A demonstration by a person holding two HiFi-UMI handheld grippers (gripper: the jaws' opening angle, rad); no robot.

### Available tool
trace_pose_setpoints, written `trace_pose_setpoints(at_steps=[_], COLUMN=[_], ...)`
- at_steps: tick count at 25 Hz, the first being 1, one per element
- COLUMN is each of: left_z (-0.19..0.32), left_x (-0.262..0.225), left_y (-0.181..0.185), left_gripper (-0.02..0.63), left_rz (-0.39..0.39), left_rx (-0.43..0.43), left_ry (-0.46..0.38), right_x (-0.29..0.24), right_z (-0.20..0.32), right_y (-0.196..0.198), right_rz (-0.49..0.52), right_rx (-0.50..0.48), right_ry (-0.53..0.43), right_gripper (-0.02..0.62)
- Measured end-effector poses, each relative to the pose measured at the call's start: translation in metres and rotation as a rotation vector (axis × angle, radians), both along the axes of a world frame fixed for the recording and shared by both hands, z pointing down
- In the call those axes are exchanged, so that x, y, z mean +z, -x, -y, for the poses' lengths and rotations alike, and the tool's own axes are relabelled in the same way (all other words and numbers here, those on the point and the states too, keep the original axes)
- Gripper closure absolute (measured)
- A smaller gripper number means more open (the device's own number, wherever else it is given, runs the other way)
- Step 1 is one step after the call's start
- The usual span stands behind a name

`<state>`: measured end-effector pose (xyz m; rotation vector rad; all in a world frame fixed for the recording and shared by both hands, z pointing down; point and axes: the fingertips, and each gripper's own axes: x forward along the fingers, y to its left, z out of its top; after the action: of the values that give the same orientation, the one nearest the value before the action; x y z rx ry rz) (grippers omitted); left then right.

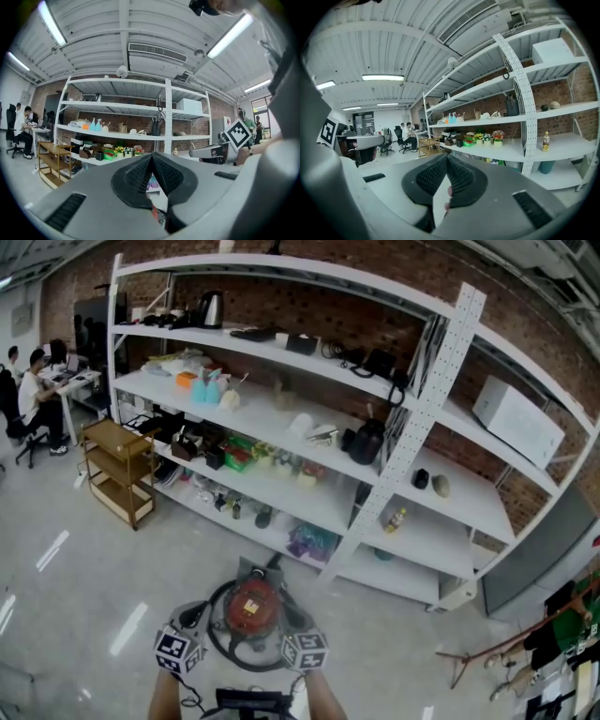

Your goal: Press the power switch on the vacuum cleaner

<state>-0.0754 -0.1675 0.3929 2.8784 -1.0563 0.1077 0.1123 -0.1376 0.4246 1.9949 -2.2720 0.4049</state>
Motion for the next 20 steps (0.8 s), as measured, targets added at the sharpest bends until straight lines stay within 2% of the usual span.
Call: trace_pose_setpoints(at_steps=[3,20], left_z=[0.002,-0.029], left_x=[-0.009,-0.015], left_y=[-0.002,-0.011], left_gripper=[0.598,0.598], left_rz=[-0.019,0.002], left_rx=[0.000,-0.001], left_ry=[-0.003,-0.001], right_x=[-0.014,-0.043], right_z=[-0.004,-0.062], right_y=[-0.005,-0.018], right_rz=[-0.010,0.000], right_rx=[0.006,0.009], right_ry=[-0.027,-0.071], right_gripper=[0.583,0.583])
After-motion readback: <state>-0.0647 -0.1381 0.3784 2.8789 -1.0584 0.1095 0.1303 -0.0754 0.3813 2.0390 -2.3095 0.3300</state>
